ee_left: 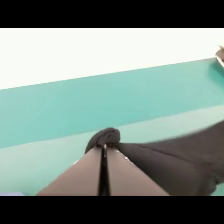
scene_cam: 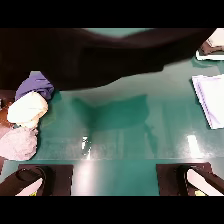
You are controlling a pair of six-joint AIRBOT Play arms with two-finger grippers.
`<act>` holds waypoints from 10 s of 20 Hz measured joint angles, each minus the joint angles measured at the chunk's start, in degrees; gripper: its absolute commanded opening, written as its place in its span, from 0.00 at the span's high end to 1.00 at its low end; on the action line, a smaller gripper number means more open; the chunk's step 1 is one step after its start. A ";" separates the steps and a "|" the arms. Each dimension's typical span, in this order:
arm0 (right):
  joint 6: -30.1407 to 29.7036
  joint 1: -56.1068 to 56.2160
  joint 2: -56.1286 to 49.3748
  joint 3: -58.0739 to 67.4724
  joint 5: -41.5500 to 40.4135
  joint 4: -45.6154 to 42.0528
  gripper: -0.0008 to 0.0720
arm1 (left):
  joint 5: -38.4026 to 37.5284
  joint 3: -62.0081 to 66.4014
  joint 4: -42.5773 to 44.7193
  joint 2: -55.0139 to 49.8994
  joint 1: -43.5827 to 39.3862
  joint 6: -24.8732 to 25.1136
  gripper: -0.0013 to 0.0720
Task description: Fold the shirts.
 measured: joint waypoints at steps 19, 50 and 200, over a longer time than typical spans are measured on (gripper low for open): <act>14.71 0.00 -2.95 17.03 21.33 -31.34 0.97 | 9.46 -3.23 -5.22 4.17 -0.02 1.09 0.95; 16.31 14.25 -36.37 -0.52 7.74 -39.93 0.97 | 3.48 -6.40 1.95 -45.05 9.07 20.09 0.95; -9.33 -5.60 -40.41 -25.79 12.66 4.61 0.97 | 14.36 -57.94 -35.93 -13.55 19.91 14.45 0.95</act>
